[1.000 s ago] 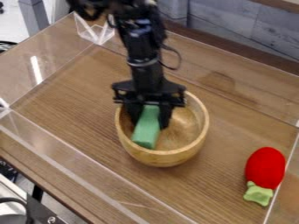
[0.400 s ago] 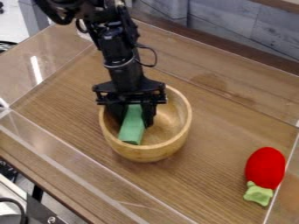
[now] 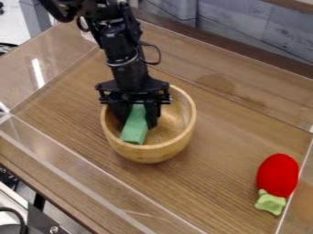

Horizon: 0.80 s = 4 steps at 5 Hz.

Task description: Remove the green stick from the brown bowl and put it on the table

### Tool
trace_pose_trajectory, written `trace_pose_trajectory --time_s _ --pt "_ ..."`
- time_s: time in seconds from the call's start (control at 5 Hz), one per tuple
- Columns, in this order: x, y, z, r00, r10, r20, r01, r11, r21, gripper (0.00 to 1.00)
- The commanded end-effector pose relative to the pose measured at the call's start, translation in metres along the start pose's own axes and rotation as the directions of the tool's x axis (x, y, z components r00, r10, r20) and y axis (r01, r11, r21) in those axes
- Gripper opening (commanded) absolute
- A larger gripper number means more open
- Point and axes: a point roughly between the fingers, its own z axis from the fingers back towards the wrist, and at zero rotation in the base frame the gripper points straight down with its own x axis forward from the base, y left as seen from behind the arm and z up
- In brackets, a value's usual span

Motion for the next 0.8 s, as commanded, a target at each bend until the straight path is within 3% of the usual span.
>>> trace_pose_trajectory --time_s 0.0,0.6 --pt "0.006 0.012 -0.003 1.0 0.006 -0.001 -0.006 1.0 0.005 0.0" --pt "0.001 0.026 -0.021 0.998 -0.052 -0.029 0.052 0.999 0.001 0.0"
